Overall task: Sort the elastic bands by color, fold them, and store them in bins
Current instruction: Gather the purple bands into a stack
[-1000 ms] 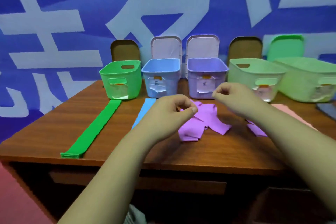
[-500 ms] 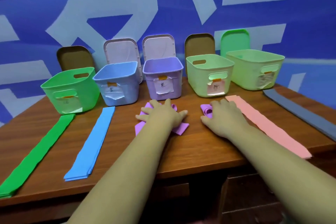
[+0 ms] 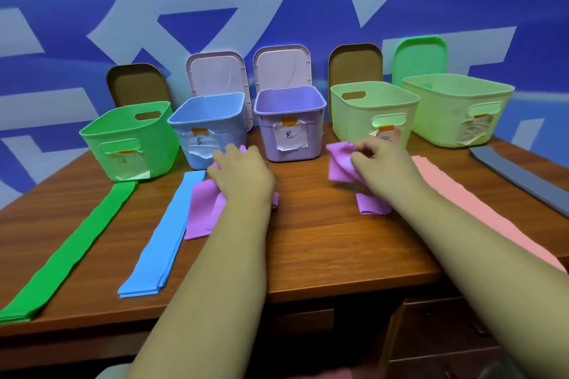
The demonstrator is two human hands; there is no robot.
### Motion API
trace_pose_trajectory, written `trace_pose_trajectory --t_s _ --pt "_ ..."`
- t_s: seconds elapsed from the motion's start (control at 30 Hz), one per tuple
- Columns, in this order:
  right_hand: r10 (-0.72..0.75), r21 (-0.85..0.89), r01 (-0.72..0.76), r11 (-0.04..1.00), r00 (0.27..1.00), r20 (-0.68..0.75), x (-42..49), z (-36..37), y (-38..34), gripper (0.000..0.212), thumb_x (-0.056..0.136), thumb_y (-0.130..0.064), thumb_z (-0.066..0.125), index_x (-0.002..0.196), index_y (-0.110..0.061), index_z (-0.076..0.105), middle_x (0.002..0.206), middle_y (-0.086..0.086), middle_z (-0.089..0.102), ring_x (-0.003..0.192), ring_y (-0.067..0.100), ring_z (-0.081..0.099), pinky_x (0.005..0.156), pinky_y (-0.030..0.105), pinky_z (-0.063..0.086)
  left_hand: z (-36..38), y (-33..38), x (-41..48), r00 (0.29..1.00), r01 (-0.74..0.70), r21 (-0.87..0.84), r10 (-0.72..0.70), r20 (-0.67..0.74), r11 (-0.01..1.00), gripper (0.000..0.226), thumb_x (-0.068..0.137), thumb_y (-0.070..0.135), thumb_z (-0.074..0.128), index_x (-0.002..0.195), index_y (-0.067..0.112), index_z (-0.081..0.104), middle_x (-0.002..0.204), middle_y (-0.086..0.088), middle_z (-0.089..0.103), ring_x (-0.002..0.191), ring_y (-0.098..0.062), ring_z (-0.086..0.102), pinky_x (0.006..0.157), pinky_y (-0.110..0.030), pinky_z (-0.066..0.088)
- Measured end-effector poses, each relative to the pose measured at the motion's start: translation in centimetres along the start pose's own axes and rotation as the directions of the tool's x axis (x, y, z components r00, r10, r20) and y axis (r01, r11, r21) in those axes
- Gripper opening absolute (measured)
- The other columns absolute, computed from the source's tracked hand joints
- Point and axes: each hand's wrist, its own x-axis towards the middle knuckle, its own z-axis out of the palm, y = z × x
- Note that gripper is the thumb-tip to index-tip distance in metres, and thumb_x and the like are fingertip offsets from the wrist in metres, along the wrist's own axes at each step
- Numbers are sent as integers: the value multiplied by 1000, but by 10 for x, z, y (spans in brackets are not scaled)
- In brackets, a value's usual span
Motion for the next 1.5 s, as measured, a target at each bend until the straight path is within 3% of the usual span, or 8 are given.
trace_pose_trajectory --t_s 0.13,0.2,0.43,0.57,0.8,0.93,1.27,1.5 --pt "-120 209 125 970 992 -36 -11 13 -9 20 99 -19 60 101 -35 71 87 -18 67 76 -13 57 61 5 37 6 11 -7 995 44 -19 -42 90 999 44 87 38 59 122 14 68 139 -17 51 140 -46 34 117 -66 18" --pt "-152 219 152 964 988 -15 -17 19 -3 22 100 -18 61 102 -38 71 87 -23 68 73 -13 59 61 5 38 5 22 -12 992 -122 -220 124 -4 968 36 94 36 58 116 9 69 128 -18 60 128 -42 50 109 -50 36" --pt "-270 260 263 929 963 -7 -22 19 6 25 98 -15 67 103 -39 73 102 -14 72 94 3 65 79 12 47 -2 60 -36 885 89 -861 357 298 500 51 98 66 51 97 21 76 90 -10 78 87 -32 76 88 -49 62" --pt "-219 363 189 913 975 43 -24 19 6 20 94 -24 75 110 -35 70 96 -3 70 85 17 64 79 23 52 4 52 -29 891 251 -949 337 304 192 20 91 30 77 106 19 76 102 -15 80 96 -33 77 89 -48 63" --pt "-1 363 14 932 999 -35 -21 16 7 28 97 -43 70 117 -26 60 101 -8 64 93 7 64 74 32 55 -7 47 -25 874 377 -920 369 317 -102 31 96 -2 68 126 6 68 122 -26 73 96 -29 71 99 -53 55" --pt "-115 339 113 934 993 -12 -22 15 8 14 102 -35 64 98 -29 75 99 -8 72 92 4 64 73 12 44 -6 46 -26 864 361 -930 400 306 -69 30 93 3 72 121 14 73 118 -22 76 99 -31 74 98 -51 60" --pt "-106 362 162 918 980 -169 -22 8 5 10 101 -23 65 94 -27 72 84 -10 72 80 3 64 67 12 44 -7 52 -38 915 8 -931 372 154 366 21 89 26 71 107 38 71 101 17 76 94 -12 73 79 -41 59" --pt "-193 359 253 899 962 -194 -25 5 4 11 102 -19 66 99 -27 73 90 -13 71 87 4 64 73 11 45 -7 57 -35 929 -167 -930 367 -37 328 13 95 24 71 107 31 74 101 18 76 97 -2 68 89 -30 57"
